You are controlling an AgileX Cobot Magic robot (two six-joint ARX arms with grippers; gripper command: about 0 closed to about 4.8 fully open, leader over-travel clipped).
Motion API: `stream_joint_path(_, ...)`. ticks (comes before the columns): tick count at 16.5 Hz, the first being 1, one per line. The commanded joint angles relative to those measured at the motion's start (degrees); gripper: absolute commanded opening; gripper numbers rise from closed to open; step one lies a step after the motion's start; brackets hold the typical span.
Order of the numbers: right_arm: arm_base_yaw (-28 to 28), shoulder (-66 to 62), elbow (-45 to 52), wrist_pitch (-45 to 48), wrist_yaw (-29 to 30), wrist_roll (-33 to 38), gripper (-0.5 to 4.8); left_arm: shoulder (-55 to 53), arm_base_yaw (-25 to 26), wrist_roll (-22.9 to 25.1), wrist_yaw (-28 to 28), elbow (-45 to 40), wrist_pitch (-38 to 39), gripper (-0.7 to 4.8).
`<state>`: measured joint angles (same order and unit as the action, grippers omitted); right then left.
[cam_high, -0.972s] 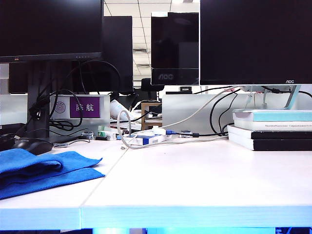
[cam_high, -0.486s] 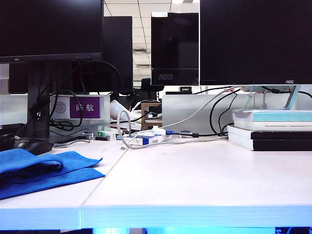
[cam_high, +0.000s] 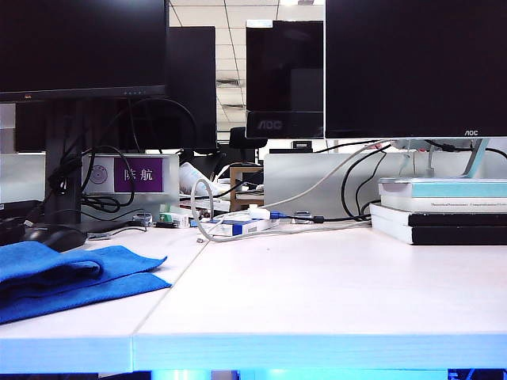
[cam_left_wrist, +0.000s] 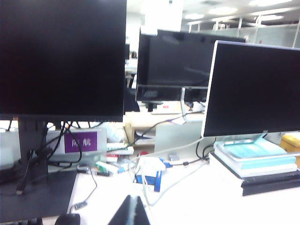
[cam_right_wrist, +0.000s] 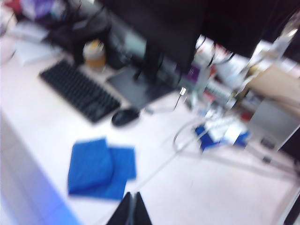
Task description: Wipe the table from right to left using the rag.
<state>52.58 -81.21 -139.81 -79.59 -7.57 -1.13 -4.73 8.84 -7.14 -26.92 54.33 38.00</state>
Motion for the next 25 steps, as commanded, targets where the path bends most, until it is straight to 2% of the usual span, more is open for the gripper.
stream_joint_path(1, 0.4, 6.9, 11.3, 0.9, -4.3, 1.6, -0.01, -0.1, 0.1, 0.1, 9.2, -1.7, 0.1, -0.05)
stream_joint_path(3, 0.4, 12.6, 23.2, 7.5, -5.4, 1.5, -0.01, -0.2, 0.1, 0.1, 15.2, -4.8, -0.9, -0.05)
stream_joint_path(6, 0.4, 24.9, 48.0, 29.2, -7.1, 1.5, -0.01, -0.2, 0.0, 0.0, 15.3, -14.9, -5.0, -0.05)
stream_joint_path(8, 0.3, 30.2, 60.5, 37.6, -9.4, 1.5, -0.01, -0.2, 0.0, 0.0, 15.3, -19.4, -5.8, -0.05)
stream_joint_path(9, 0.3, 33.9, 69.9, 43.0, -12.4, 1.5, -0.01, -0.2, 0.0, 0.0, 15.3, -22.1, -7.2, -0.05)
stream_joint_path(12, 0.3, 39.9, 87.4, 52.9, -15.1, 1.8, -0.01, -0.2, 0.0, 0.0, 15.2, -27.7, -15.0, -0.05)
stream_joint_path(14, 0.3, 42.9, 99.1, 57.8, -21.8, 5.7, -0.01, -0.2, 0.0, -1.9, 15.2, -31.8, -20.2, -0.05)
stream_joint_path(16, 0.3, 43.3, 105.1, 58.6, -24.4, 7.3, -0.01, -0.2, 0.0, -2.6, 16.9, -34.4, -21.2, -0.05)
stream_joint_path(18, 0.3, 43.3, 108.7, 56.9, -24.0, 7.3, -0.01, -0.2, 0.0, -2.6, 17.5, -36.8, -22.0, -0.05)
stream_joint_path(20, 0.4, 43.3, 110.5, 56.6, -19.1, 7.6, -0.01, -0.2, 0.0, -2.6, 18.0, -38.5, -24.1, -0.05)
stream_joint_path(23, 0.4, 43.3, 111.1, 56.7, -15.5, 7.6, -0.01, -0.2, 0.0, -2.6, 17.9, -41.7, -29.1, -0.05)
stream_joint_path(24, 0.3, 43.3, 111.0, 57.1, -15.2, 7.7, -0.01, -0.2, 0.0, -4.5, 15.4, -46.1, -33.0, -0.05)
stream_joint_path(25, 0.4, 43.3, 111.0, 57.1, -15.2, 7.7, -0.01, -0.2, 0.0, -4.5, 14.4, -47.6, -35.3, -0.05)
